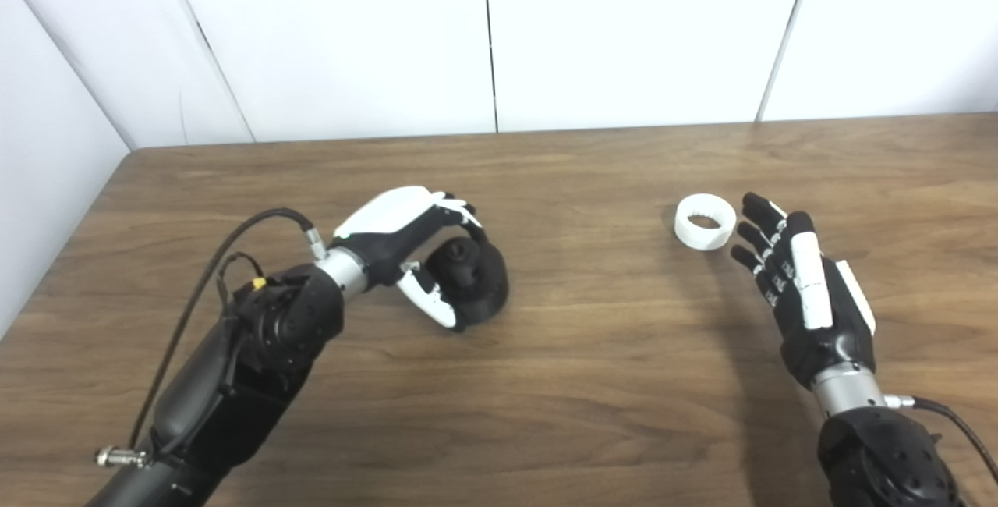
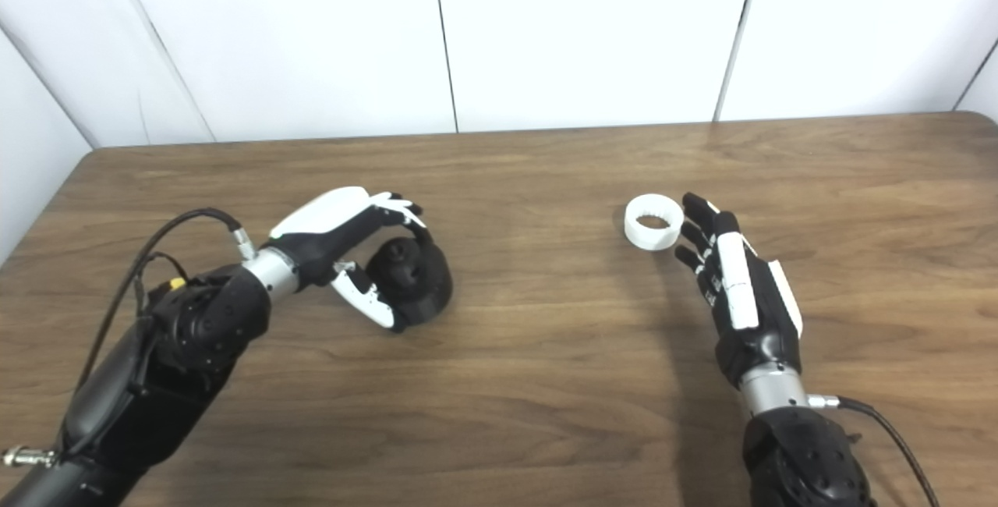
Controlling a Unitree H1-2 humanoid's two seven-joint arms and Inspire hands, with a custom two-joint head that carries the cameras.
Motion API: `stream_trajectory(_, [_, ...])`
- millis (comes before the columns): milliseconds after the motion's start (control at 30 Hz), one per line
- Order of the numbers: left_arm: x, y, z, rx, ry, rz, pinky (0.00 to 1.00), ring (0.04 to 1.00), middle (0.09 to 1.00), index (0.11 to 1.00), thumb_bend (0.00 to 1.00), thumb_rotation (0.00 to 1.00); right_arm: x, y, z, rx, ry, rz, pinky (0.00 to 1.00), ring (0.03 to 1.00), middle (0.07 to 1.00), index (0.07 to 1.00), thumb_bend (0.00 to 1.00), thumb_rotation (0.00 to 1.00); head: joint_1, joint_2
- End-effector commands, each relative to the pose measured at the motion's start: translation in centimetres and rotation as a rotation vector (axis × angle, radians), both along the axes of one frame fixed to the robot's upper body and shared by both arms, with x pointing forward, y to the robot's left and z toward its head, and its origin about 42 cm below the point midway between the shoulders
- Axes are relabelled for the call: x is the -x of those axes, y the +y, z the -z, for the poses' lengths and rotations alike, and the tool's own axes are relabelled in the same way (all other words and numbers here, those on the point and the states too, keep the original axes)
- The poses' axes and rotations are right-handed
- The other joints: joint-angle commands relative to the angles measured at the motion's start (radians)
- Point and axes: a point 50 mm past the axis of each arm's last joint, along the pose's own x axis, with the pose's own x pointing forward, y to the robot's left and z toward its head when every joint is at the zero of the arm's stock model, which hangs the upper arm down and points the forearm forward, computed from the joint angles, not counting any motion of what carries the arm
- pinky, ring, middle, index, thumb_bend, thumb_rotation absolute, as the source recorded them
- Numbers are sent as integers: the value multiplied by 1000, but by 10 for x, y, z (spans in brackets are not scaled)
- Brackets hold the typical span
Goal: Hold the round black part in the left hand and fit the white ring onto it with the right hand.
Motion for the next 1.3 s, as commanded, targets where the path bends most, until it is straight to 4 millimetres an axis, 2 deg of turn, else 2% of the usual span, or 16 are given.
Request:
stream_trajectory(0, [2,-7,-22,-17,-95,50,874,991,931,692,928,125,-4,5,-18,-3,-78,-11,872,925,919,850,629,925,-1,1])
stream_trajectory(200, [10,-20,-16,-36,-83,101,874,996,927,694,927,125,-3,5,-17,-4,-87,-14,884,934,924,857,631,921,-3,3])
stream_trajectory(700, [25,-48,13,-19,-37,196,872,987,930,692,935,150,0,3,-17,-3,-94,-2,888,933,918,853,622,923,-8,10])
stream_trajectory(833, [29,-54,16,-16,-30,219,913,995,934,693,919,152,1,4,-18,-7,-92,5,882,928,915,852,620,927,-11,11])
stream_trajectory(933, [32,-60,18,-16,-20,236,881,1000,941,701,911,147,1,4,-18,-14,-93,6,881,930,915,848,628,911,-13,12])
stream_trajectory(1167, [41,-73,22,-37,-46,288,935,992,930,695,924,172,3,3,-19,-7,-99,6,880,933,913,849,610,928,-15,15])
stream_trajectory(1267, [44,-77,23,-30,-36,296,911,994,931,691,927,168,3,3,-19,-12,-99,7,883,930,916,855,621,920,-16,16])
